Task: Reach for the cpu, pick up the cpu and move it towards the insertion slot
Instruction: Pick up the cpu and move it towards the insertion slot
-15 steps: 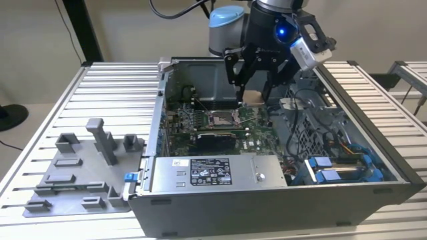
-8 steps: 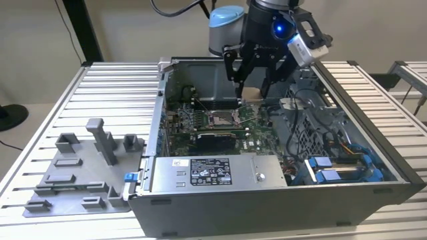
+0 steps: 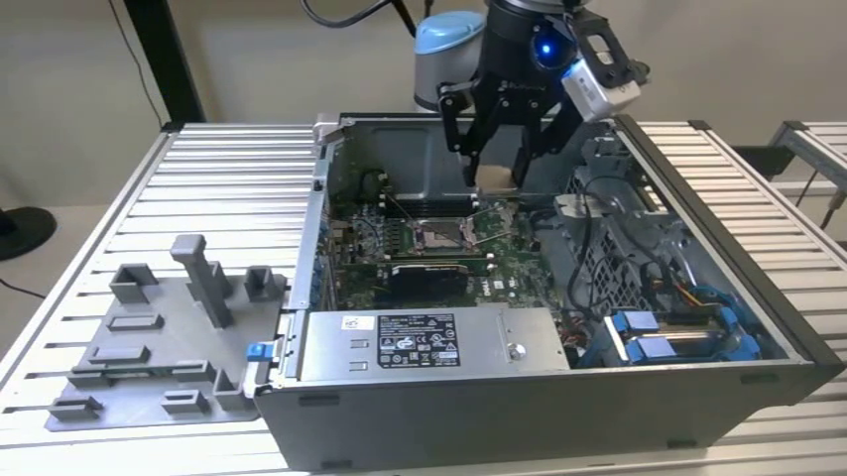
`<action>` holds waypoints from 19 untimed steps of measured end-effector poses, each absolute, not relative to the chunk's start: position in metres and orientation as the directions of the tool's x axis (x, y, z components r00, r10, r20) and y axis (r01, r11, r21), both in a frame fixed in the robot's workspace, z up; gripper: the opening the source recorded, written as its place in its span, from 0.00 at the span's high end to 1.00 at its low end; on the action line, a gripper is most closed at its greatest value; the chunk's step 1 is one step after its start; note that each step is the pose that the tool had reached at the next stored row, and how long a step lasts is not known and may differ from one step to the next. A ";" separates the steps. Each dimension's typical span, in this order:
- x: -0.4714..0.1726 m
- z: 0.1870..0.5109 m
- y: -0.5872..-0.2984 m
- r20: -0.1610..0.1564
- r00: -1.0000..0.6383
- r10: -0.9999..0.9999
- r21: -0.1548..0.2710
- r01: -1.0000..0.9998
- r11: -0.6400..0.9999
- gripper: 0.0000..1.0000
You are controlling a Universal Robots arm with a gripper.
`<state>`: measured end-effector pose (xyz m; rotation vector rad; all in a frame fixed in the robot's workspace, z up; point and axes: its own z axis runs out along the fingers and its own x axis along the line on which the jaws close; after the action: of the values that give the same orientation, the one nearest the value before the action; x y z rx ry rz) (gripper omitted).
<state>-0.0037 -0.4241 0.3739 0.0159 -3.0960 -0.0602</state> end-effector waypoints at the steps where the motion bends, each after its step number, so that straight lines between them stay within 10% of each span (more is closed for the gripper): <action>1: -0.004 0.374 -0.423 0.045 -0.999 -0.011 0.039 -0.009 0.999 1.00; 19: -0.011 0.374 -0.401 0.045 -0.999 -0.010 0.039 -0.008 0.999 1.00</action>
<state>-0.0113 -0.4010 0.3736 0.0142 -3.0960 -0.0603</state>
